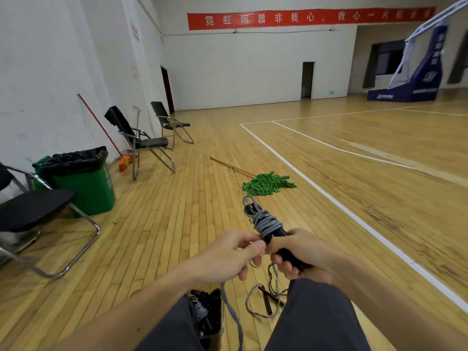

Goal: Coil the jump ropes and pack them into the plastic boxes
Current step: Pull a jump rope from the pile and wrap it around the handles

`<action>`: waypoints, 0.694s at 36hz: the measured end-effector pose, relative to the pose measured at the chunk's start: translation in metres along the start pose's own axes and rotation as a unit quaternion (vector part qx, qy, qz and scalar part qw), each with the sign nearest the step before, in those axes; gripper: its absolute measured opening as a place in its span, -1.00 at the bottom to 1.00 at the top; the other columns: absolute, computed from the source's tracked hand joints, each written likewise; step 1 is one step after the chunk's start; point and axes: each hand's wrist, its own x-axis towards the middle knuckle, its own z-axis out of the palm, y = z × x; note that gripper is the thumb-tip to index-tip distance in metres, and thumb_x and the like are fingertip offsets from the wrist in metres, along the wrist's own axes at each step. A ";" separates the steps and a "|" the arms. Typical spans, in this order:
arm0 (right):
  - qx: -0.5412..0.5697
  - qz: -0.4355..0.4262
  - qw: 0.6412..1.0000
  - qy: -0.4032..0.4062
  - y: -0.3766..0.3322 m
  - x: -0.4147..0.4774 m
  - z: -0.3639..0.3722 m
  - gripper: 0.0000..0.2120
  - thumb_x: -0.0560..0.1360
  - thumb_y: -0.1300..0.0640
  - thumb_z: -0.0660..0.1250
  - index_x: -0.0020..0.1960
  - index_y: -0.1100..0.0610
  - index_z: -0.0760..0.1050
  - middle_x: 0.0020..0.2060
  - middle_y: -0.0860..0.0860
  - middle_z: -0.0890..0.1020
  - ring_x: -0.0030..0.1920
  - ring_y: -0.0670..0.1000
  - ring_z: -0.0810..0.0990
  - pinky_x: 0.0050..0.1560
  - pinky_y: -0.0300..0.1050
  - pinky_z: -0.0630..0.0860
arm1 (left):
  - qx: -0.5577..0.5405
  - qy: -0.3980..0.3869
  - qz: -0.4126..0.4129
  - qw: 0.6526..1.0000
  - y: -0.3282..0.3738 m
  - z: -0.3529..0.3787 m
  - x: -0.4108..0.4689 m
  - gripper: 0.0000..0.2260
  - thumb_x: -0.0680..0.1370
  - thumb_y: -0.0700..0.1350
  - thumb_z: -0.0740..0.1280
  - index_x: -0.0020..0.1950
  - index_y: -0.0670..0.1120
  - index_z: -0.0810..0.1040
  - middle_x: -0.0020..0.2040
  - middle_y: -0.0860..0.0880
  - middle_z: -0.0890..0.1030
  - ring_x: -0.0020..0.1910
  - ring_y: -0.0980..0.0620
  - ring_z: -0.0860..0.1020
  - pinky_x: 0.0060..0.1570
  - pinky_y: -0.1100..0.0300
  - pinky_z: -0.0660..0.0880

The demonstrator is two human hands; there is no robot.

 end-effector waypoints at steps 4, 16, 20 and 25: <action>-0.056 -0.010 0.998 0.033 0.006 0.001 0.005 -0.93 0.51 0.32 0.35 -0.05 0.27 0.46 -0.40 0.08 0.50 -0.47 0.00 0.42 -0.47 -0.18 0.36 | 0.053 0.040 -0.007 0.998 0.002 0.005 0.002 -0.61 0.67 0.18 0.11 -0.16 0.00 0.54 -0.45 0.19 0.57 -0.52 0.18 0.46 -0.34 0.36 0.44; -0.122 -0.157 0.979 0.047 0.008 -0.003 0.021 -0.72 0.54 0.22 0.43 0.19 0.11 0.43 -0.24 0.03 0.54 -0.33 -0.06 0.52 -0.24 -0.20 0.51 | 0.037 0.180 0.007 0.983 -0.007 -0.005 0.017 -0.58 0.61 0.19 0.23 -0.28 -0.07 0.58 -0.48 0.12 0.58 -0.57 0.12 0.45 -0.42 0.25 0.41; -0.144 -0.155 0.976 0.049 0.014 -0.002 0.020 -0.82 0.64 0.17 0.31 0.23 0.08 0.42 -0.18 0.07 0.56 -0.32 -0.05 0.57 -0.22 -0.13 0.58 | 0.051 0.173 0.000 0.984 -0.011 -0.005 0.015 -0.58 0.60 0.23 0.23 -0.22 -0.06 0.61 -0.35 0.04 0.66 -0.53 0.09 0.51 -0.38 0.21 0.48; -0.196 -0.208 0.951 0.114 0.017 0.005 0.015 -0.97 0.64 0.18 0.30 0.06 0.13 0.49 -0.27 0.03 0.59 -0.41 -0.05 0.51 -0.34 -0.13 0.47 | -0.029 0.059 -0.048 0.997 -0.014 -0.005 0.016 -0.65 0.69 0.11 0.13 0.15 -0.13 0.53 -0.20 -0.06 0.70 -0.40 0.03 0.59 -0.37 0.20 0.52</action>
